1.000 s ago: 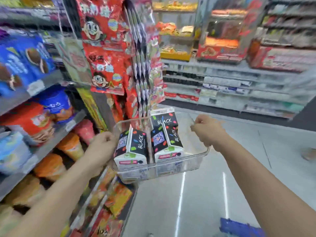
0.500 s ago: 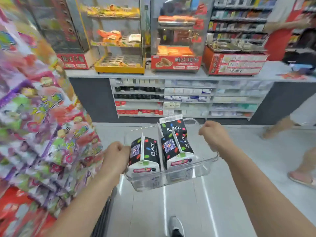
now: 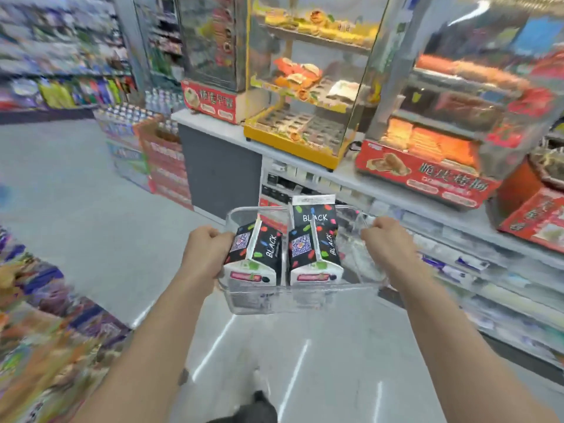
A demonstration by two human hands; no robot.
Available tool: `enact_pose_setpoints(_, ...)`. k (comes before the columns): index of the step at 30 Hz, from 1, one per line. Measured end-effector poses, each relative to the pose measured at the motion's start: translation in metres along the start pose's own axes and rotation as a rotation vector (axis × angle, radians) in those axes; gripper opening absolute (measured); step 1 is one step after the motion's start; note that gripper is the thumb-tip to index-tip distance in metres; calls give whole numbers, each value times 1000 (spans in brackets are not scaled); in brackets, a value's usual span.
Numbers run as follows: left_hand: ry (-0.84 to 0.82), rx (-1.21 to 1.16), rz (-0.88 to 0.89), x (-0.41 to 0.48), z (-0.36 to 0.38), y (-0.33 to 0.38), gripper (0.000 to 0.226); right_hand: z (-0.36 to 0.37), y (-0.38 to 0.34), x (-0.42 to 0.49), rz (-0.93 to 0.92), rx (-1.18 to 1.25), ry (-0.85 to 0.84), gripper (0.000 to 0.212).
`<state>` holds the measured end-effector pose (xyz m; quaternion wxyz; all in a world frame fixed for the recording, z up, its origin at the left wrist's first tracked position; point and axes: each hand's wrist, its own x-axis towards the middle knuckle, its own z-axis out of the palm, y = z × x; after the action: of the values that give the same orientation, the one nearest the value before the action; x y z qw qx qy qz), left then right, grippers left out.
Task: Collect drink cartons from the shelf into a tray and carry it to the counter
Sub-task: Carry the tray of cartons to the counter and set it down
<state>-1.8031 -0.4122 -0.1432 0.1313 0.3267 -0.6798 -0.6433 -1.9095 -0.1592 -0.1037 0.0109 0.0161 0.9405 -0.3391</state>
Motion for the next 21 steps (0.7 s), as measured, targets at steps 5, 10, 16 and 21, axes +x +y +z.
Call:
enact_pose_setpoints(5,78,-5,-18,122,19,25,12,54,-44,124,-111,43,-85,11)
enact_pose_setpoints(10,104,-23,-88,245,33,59,18,105,-94,244,-144,66,-152,16)
enact_pose_setpoints(16,173,47,-141,378,28,87,29,163,-161,357,-147,88,-283,18)
enact_pose_setpoints(21,178,144,-202,503,5,110,23,244,-213,450,-114,214,-436,28)
